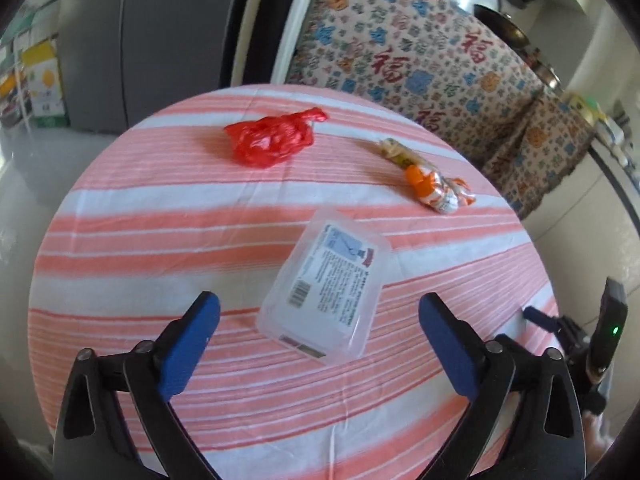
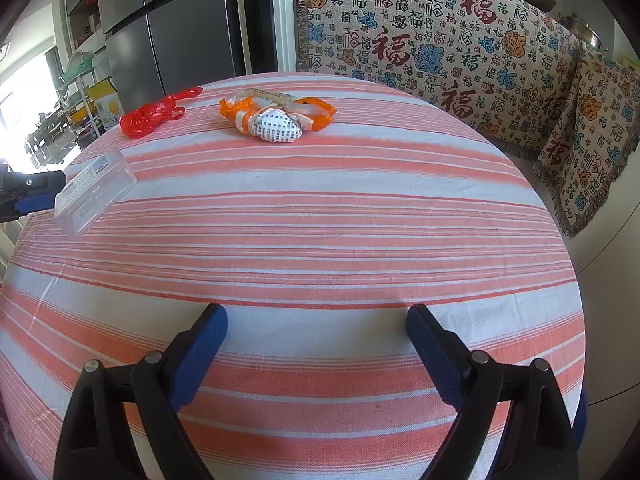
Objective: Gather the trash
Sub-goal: 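Reach the left tool to the clear plastic box and close on it, then lift the plastic box with the left tool while the right tool grasps the orange-and-white snack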
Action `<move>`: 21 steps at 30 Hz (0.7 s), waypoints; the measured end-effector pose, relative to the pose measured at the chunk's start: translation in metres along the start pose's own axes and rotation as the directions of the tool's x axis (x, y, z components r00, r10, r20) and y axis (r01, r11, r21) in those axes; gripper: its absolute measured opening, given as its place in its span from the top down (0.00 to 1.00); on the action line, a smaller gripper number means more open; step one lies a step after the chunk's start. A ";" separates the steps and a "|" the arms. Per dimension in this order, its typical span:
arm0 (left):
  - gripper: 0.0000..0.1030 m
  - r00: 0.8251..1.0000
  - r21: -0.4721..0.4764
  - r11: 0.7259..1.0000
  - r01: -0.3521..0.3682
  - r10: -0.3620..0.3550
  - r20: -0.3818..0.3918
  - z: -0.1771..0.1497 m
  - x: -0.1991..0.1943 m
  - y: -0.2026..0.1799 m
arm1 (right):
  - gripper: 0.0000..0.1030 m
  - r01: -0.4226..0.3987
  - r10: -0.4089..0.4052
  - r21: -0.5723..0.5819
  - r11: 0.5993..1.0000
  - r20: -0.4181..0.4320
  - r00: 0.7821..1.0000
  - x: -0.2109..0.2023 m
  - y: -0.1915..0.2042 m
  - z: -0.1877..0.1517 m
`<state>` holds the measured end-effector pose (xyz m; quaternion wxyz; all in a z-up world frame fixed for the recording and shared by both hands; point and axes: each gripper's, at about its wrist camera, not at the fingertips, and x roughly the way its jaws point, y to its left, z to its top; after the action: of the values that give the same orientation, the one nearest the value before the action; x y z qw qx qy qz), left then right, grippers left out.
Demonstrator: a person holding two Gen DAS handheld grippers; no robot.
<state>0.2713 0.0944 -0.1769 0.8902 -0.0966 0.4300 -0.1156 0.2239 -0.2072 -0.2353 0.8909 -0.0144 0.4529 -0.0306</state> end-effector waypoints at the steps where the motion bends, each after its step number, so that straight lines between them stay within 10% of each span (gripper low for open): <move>1: 0.03 1.000 0.046 0.999 -0.006 0.007 -0.010 -0.002 0.005 -0.007 | 0.10 0.000 0.000 0.000 1.000 0.000 1.000 0.000 0.000 0.000; 9: 0.13 0.989 0.177 0.973 -0.148 0.149 0.006 -0.005 0.025 -0.015 | 0.07 -0.082 0.082 -0.033 0.996 -0.014 0.997 0.004 -0.004 0.010; 21: 0.20 0.988 0.128 0.981 -0.144 0.149 -0.032 -0.004 0.026 -0.007 | 0.08 -0.227 0.225 0.060 0.972 0.045 0.973 0.074 -0.032 0.144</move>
<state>0.2830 0.0796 -0.1970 0.8914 -0.0064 0.4464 -0.0785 0.3823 -0.2443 -0.2081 0.8970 0.0656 0.4334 0.0566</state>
